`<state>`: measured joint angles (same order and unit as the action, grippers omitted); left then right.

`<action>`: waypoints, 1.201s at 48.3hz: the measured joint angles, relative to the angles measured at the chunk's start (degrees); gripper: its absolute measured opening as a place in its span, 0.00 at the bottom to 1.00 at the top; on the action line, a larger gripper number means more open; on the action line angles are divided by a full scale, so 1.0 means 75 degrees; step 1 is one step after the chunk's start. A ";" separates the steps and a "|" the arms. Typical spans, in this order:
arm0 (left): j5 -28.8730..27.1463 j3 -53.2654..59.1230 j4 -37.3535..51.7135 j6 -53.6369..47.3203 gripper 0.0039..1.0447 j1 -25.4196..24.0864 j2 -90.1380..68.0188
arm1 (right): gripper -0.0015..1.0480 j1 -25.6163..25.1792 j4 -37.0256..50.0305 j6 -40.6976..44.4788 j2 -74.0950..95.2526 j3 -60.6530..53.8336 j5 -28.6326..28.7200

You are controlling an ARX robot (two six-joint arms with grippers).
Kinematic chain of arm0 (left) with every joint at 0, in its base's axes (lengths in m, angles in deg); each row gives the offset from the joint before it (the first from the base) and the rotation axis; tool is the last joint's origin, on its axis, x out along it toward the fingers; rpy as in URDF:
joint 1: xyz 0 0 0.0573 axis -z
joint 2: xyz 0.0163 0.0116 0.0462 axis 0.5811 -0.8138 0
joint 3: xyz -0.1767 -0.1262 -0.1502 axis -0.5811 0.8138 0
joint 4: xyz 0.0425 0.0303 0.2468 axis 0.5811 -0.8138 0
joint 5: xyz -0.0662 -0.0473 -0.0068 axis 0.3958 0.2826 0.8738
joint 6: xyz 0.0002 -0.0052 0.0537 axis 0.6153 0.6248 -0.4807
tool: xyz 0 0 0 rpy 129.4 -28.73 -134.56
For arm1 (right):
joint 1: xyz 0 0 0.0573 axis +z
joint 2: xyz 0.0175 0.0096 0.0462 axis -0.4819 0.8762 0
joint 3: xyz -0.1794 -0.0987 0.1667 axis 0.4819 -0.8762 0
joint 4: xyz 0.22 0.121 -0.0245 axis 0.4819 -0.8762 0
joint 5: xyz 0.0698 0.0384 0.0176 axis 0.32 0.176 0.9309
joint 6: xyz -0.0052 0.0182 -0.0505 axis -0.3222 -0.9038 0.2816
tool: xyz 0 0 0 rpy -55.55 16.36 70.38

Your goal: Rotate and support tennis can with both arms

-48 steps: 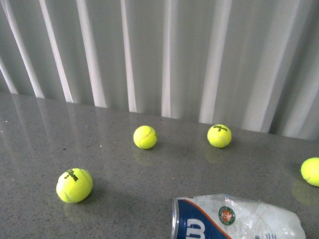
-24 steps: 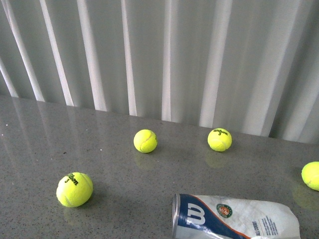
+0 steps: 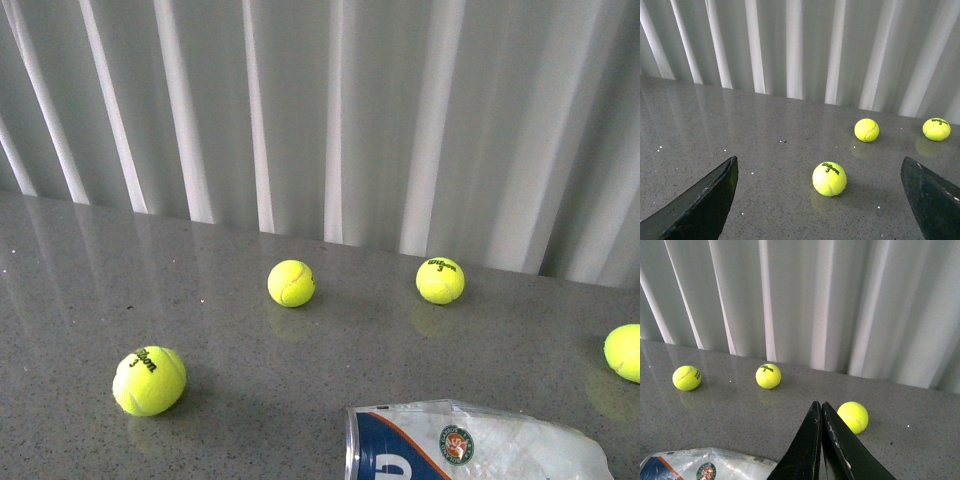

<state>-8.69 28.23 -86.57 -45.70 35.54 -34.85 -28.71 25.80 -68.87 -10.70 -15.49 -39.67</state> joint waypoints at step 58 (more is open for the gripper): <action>0.0000 0.0000 0.0000 0.0000 0.94 0.0000 0.0006 | 0.03 0.0000 -0.3153 -0.0015 -0.3756 -0.0539 0.0012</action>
<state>-8.69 28.23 -86.57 -45.70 35.54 -34.81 -28.71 2.15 -68.98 -38.88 -19.53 -39.58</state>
